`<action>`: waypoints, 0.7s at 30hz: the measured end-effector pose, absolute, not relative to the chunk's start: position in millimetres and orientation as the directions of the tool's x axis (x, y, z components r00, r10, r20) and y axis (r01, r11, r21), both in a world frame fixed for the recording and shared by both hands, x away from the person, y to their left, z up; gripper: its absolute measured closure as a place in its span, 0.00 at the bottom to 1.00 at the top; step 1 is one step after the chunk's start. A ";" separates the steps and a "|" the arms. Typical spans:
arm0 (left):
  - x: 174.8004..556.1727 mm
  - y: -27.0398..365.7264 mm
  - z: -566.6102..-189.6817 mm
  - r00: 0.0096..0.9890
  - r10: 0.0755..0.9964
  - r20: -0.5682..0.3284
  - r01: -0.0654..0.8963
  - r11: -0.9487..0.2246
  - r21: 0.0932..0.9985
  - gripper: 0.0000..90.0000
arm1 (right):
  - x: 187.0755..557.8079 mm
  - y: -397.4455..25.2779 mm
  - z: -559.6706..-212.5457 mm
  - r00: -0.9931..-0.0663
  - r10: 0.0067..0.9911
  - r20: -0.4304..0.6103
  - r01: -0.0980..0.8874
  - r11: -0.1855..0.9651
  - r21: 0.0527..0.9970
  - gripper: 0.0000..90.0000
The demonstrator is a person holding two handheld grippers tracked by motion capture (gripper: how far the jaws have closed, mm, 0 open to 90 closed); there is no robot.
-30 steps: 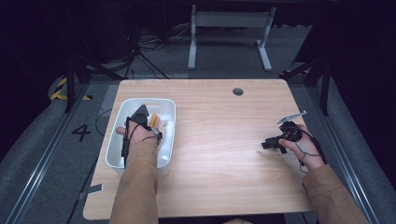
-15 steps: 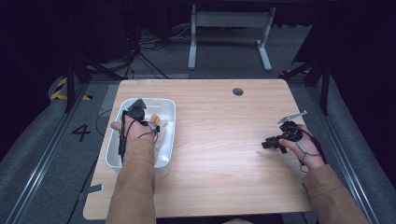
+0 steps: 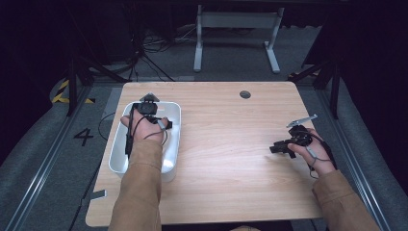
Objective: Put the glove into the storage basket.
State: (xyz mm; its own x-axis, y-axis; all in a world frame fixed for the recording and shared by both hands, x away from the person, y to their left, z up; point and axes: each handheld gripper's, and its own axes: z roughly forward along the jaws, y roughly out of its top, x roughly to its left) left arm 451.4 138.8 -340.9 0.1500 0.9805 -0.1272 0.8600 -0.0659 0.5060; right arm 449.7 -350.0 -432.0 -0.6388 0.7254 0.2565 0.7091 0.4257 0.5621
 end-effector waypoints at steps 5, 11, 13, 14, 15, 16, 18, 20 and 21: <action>449.5 117.9 -334.1 0.280 0.950 -0.135 0.806 -0.157 0.570 0.36 | 447.7 -352.9 -430.9 -0.637 0.727 0.258 0.703 0.410 0.582 0.66; 443.7 82.8 -330.5 0.433 0.890 -0.142 0.741 -0.262 0.619 0.36 | 442.8 -354.0 -425.7 -0.649 0.720 0.246 0.686 0.414 0.599 0.65; 441.2 69.6 -329.9 0.478 0.865 -0.153 0.722 -0.288 0.629 0.36 | 441.7 -353.9 -424.4 -0.656 0.715 0.241 0.679 0.420 0.602 0.65; 439.9 63.7 -329.4 0.500 0.852 -0.154 0.711 -0.302 0.635 0.35 | 441.2 -353.8 -424.0 -0.661 0.711 0.242 0.678 0.426 0.600 0.65; 439.9 63.7 -329.4 0.500 0.852 -0.154 0.711 -0.302 0.635 0.35 | 441.2 -353.8 -424.0 -0.661 0.711 0.242 0.678 0.426 0.600 0.65; 436.2 53.0 -328.8 0.542 0.825 -0.159 0.682 -0.322 0.656 0.35 | 440.0 -353.4 -423.6 -0.678 0.691 0.252 0.667 0.434 0.606 0.65; 432.4 47.5 -328.8 0.573 0.802 -0.171 0.662 -0.329 0.674 0.33 | 439.4 -353.2 -423.1 -0.682 0.686 0.256 0.664 0.434 0.609 0.65; 421.8 37.8 -332.6 0.630 0.754 -0.186 0.613 -0.336 0.716 0.33 | 438.1 -354.0 -420.9 -0.701 0.670 0.244 0.642 0.444 0.624 0.62; 419.5 35.6 -334.5 0.640 0.745 -0.188 0.607 -0.340 0.718 0.33 | 437.5 -354.5 -420.5 -0.703 0.669 0.241 0.638 0.445 0.628 0.62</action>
State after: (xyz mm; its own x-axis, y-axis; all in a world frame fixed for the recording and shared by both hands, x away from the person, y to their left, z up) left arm 419.5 35.6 -334.5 0.6402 0.7447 -0.1883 0.6070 -0.3402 0.7182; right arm 437.5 -354.5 -420.5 -0.7032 0.6688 0.2412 0.6383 0.4446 0.6284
